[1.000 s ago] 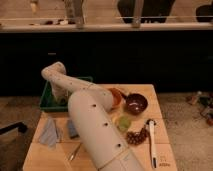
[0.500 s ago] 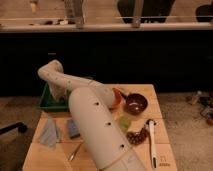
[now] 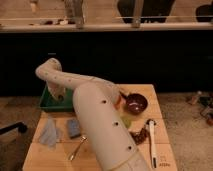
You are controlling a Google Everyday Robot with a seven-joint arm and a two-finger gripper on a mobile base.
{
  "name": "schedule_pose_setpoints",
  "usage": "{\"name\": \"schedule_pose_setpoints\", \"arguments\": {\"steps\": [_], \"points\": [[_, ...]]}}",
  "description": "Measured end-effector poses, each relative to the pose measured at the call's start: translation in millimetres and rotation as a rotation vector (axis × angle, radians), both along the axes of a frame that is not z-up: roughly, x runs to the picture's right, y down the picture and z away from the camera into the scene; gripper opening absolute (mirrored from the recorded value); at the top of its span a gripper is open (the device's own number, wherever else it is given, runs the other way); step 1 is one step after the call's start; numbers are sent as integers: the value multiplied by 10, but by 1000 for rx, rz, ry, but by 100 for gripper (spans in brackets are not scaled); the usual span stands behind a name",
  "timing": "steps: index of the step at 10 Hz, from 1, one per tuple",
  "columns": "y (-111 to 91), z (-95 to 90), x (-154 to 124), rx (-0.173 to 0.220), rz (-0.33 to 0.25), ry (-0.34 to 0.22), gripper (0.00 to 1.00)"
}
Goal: Place pepper in table surface
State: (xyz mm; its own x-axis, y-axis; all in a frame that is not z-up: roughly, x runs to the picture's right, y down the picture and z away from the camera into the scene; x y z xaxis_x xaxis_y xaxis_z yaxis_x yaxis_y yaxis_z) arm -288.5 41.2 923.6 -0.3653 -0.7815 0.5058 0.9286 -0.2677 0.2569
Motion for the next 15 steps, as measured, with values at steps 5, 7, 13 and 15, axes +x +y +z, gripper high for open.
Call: {"name": "schedule_pose_setpoints", "arguments": {"steps": [5,7,13,15], "points": [[-209,-307,90,51,6,-15,0],[-268,-425,152,63,-6,-15,0],[-339,-878,269,85,-122,-72,0],[-267,-1033,286,73,-191,-117,0]]}}
